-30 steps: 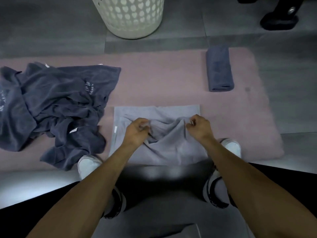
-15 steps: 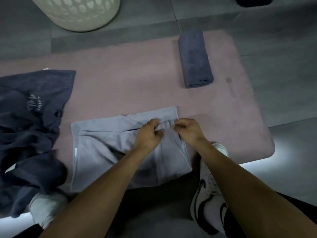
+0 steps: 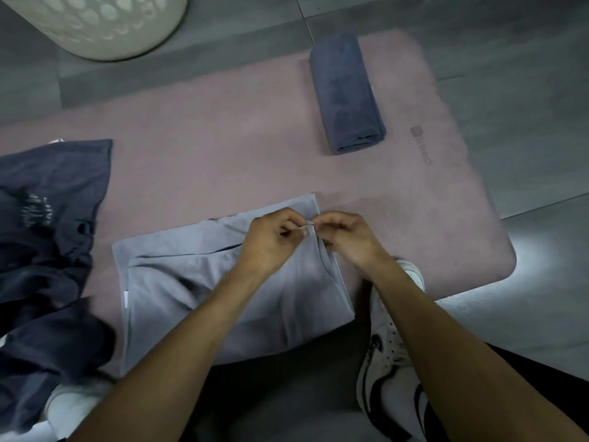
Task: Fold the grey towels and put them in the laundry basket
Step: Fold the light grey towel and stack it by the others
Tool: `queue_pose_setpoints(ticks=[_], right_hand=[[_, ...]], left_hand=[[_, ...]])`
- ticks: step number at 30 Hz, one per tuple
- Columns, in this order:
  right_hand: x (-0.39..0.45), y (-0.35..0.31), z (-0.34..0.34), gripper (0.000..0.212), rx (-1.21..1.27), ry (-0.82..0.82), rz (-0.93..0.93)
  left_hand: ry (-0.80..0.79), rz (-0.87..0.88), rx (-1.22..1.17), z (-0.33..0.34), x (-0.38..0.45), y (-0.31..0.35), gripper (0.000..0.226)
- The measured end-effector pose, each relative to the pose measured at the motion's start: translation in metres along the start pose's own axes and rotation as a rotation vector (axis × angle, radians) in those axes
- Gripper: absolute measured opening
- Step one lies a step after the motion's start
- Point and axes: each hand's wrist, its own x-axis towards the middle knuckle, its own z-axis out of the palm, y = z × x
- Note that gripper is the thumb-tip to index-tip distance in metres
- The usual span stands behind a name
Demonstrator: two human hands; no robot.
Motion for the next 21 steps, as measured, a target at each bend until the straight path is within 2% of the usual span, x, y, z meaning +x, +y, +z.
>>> queue_pose_setpoints(ticks=[7, 12, 15, 18, 21], right_hand=[[-0.014, -0.011, -0.004, 0.012, 0.042, -0.008, -0.015], [-0.021, -0.012, -0.002, 0.015, 0.046, 0.011, -0.046], [-0.02, -0.012, -0.002, 0.015, 0.017, 0.017, -0.052], [-0.015, -0.008, -0.006, 0.015, -0.007, 0.053, -0.03], [-0.006, -0.001, -0.013, 0.022, -0.035, 0.173, 0.004]], left_hand=[[0.092, -0.035, -0.095, -0.001, -0.009, 0.011, 0.015], [0.137, 0.014, -0.162, 0.002, -0.015, 0.01, 0.015], [0.071, 0.094, -0.029, 0.002, -0.015, 0.009, 0.023], [0.011, 0.165, 0.205, 0.001, -0.01, 0.007, 0.017], [0.058, 0.174, 0.399, 0.0, 0.005, 0.006, 0.014]])
